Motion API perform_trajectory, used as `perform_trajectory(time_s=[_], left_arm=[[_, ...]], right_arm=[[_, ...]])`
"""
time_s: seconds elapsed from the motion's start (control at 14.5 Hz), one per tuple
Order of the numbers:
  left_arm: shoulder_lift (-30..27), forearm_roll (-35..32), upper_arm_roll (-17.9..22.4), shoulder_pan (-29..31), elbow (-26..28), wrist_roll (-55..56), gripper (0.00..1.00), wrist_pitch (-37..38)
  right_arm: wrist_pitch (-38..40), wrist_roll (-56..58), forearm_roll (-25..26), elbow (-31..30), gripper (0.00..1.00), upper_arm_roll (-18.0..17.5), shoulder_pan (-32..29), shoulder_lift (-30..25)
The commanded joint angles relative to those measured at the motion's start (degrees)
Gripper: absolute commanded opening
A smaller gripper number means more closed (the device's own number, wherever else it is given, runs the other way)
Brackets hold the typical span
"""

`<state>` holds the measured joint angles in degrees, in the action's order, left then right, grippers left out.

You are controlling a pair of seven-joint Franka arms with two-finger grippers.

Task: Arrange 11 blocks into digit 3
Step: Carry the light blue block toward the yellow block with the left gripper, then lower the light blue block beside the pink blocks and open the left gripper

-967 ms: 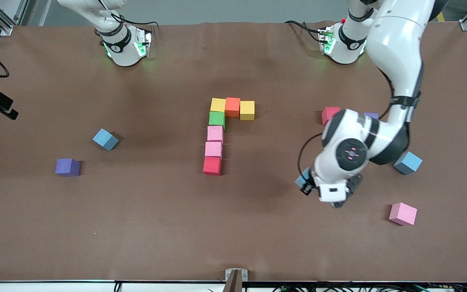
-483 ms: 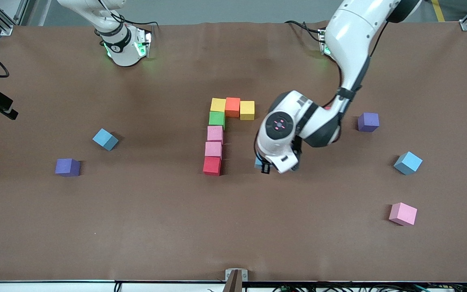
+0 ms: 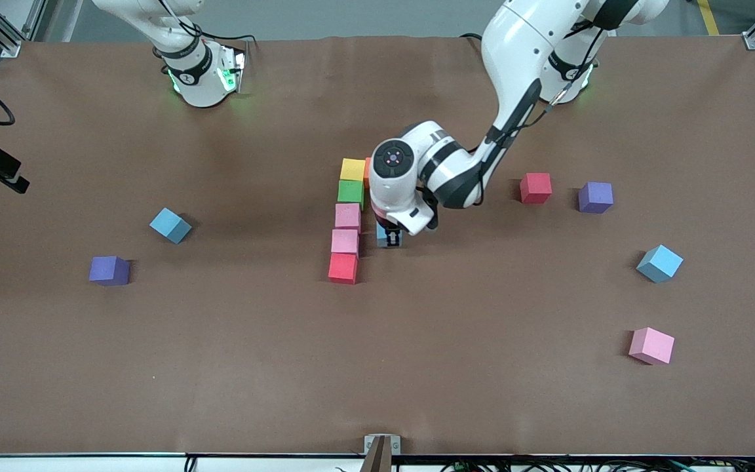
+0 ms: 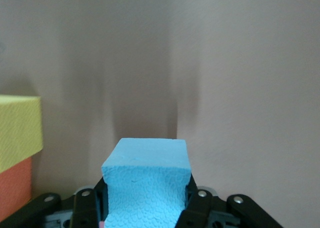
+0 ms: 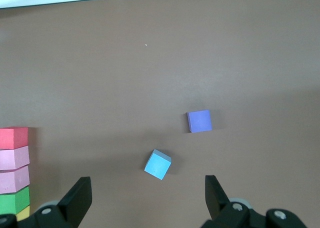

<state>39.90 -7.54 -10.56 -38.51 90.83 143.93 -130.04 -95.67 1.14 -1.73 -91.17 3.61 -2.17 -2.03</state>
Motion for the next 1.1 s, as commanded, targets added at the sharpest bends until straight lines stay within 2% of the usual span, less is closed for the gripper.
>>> perform_trajectory(time_s=[0.0, 1.04], left_arm=[[0.5, -1.1, 0.3, -2.2, 0.6, 4.4, 0.2, -0.9], [4.3, -1.5, 0.3, -3.2, -3.1, 0.8, 0.21, -0.9]], right_arm=[[0.0, -0.8, 0.9, -0.1, 1.0, -0.8, -0.7, -0.3], [0.5, -0.6, 0.9, -0.1, 1.0, -0.8, -0.6, -0.4]])
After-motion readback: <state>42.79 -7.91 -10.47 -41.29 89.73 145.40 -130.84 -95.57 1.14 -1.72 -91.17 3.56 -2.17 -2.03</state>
